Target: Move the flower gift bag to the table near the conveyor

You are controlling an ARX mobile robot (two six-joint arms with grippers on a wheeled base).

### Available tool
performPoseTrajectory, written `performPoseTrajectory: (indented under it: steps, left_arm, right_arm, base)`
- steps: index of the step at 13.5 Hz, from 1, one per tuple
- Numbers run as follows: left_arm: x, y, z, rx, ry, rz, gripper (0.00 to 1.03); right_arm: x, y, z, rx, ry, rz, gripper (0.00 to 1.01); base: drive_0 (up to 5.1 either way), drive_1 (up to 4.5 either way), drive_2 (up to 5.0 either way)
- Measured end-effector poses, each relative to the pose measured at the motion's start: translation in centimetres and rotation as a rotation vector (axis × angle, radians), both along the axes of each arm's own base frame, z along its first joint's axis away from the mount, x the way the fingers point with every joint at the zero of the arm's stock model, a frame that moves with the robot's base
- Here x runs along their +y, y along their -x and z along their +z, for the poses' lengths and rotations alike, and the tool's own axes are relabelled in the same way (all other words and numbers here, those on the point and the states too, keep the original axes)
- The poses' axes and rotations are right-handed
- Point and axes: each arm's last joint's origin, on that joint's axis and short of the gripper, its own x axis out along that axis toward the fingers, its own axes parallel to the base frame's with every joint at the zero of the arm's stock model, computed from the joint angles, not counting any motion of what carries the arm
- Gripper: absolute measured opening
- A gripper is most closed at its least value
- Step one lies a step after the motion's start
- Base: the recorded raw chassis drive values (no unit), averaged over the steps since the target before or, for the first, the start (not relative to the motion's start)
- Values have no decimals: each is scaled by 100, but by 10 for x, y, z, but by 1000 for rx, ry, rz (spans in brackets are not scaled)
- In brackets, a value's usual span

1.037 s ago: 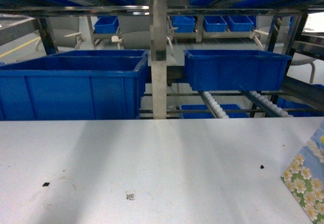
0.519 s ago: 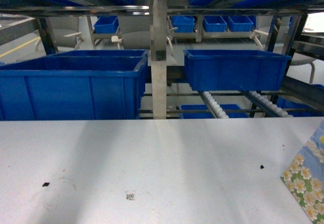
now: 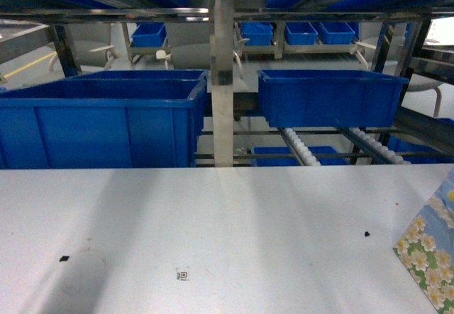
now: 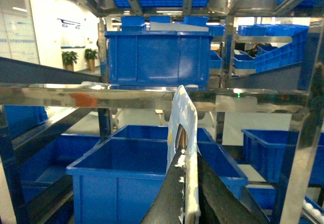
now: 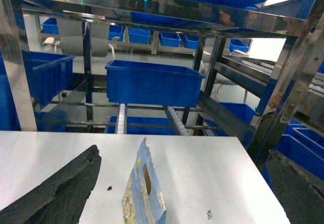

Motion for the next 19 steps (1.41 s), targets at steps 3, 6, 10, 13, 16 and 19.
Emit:
performPoseTrajectory:
  steps: [3,6,10,13,16,19]
  left_arm:
    - [13,-21,-24,34,17,25,2]
    - [13,-43,-54,99,27,26,2]
    - [9,-81,-90,197,84,41,2]
    - [13,-100,-126,311,140,61,2]
    - [12,-107,-151,385,155,70,2]
    - [2,-110,-156,396,177,41,2]
  right_arm:
    - [0,0,0,0,0,0,98]
    - [0,0,0,0,0,0,98]
    - [0,0,0,0,0,0,98]
    - [0,0,0,0,0,0,98]
    - [0,0,0,0,0,0,98]
    - [0,0,0,0,0,0,98]
  base:
    - [0,0,0]
    - [0,0,0]
    - [0,0,0]
    - [0,0,0]
    - [0,0,0]
    - [0,0,0]
